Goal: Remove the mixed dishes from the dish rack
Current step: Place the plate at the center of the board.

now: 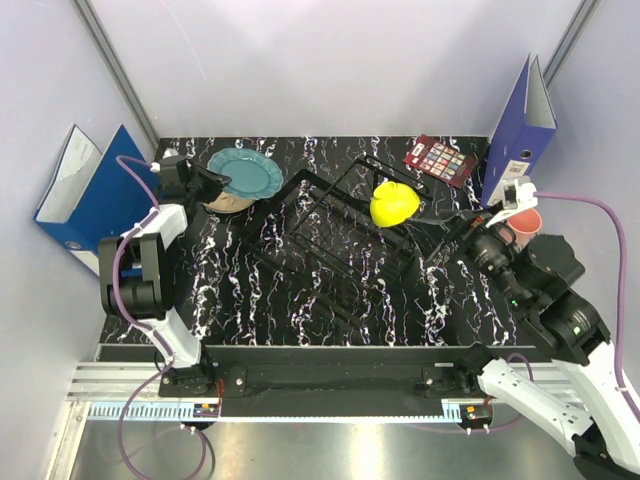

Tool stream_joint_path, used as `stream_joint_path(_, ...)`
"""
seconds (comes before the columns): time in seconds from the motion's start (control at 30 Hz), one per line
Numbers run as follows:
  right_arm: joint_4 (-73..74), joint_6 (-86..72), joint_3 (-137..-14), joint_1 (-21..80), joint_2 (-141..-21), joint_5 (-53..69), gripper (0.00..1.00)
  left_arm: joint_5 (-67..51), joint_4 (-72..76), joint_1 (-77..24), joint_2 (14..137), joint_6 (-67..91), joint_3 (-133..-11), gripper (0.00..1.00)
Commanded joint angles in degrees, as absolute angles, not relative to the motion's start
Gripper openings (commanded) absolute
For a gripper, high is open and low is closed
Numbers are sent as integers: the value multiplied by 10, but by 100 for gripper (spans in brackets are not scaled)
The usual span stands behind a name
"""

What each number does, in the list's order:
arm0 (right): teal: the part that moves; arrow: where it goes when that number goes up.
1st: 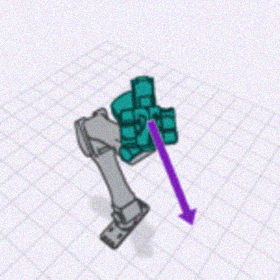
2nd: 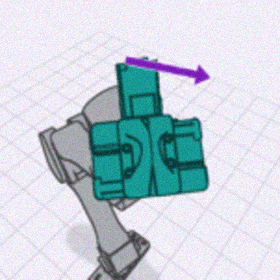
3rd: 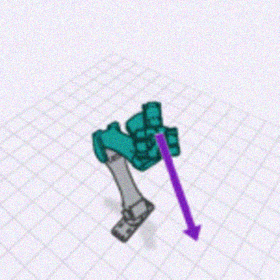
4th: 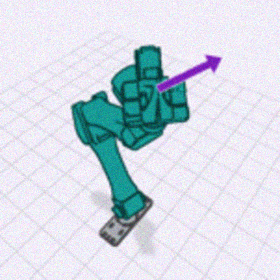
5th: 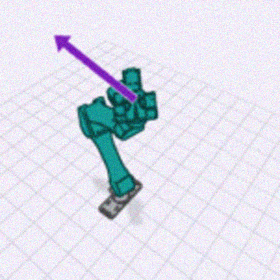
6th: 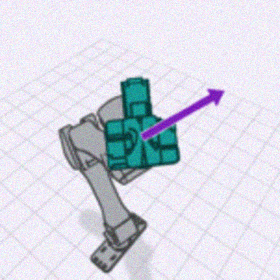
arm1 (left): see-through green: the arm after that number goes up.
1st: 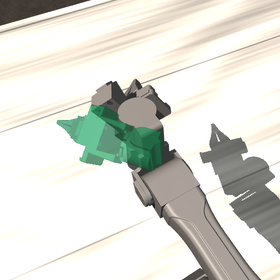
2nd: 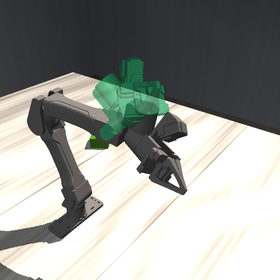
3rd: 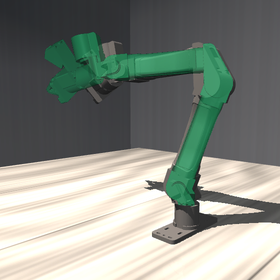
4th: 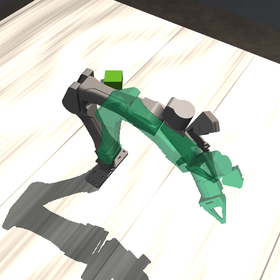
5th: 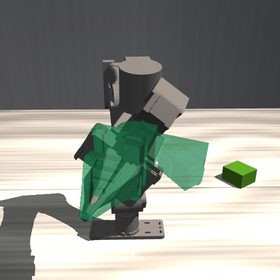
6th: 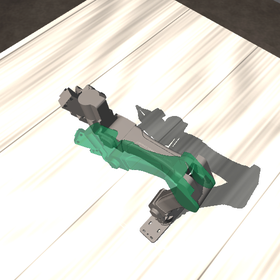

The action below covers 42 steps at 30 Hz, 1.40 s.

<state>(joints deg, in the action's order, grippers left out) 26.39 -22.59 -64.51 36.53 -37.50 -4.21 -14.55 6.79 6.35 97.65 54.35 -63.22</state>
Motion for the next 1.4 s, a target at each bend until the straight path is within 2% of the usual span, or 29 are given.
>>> stream_joint_path(0.0, 240, -190, -657, 366, -359, -83, 100, -203, 308, 68, 963, 587, -674, 0)
stream_joint_path(0.23, 222, -192, -635, 366, -376, -65, 100, -218, 444, 92, 1030, 666, -663, 0)
stream_joint_path(0.53, 214, -178, -623, 366, -389, -76, 100, -194, 504, 112, 1096, 710, -631, 0)
stream_joint_path(1.07, 200, -182, -612, 366, -401, -77, 100, -161, 472, 125, 1124, 708, -592, 0)
stream_joint_path(1.37, 200, -177, -614, 366, -405, -82, 100, -149, 428, 133, 1140, 700, -609, 0)
